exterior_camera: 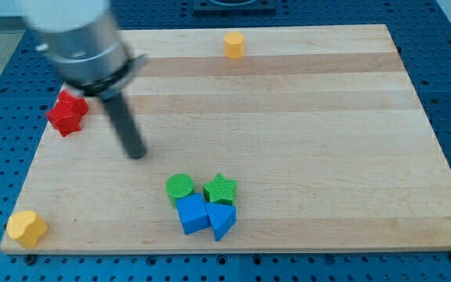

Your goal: Move yellow hexagon closer to green circle

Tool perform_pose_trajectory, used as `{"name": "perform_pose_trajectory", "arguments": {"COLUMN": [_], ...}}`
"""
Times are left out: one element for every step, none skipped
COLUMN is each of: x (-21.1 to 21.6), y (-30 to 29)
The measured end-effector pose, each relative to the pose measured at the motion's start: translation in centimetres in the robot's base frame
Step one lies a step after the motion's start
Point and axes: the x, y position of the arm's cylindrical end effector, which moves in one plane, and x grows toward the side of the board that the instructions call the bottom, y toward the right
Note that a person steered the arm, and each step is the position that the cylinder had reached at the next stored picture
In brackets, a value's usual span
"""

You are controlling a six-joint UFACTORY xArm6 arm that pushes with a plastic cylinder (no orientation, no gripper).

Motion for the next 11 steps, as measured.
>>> {"name": "perform_pose_trajectory", "arguments": {"x": [-4.4, -11.1, -19.1, -25.2, -24.7, -20.0, -13.7, -13.3, -15.2, -12.6, -6.0], "y": [10.2, 18.7, 22.3, 20.9, 12.9, 6.3, 1.1, 0.1, 0.2, 0.5, 0.4]}}
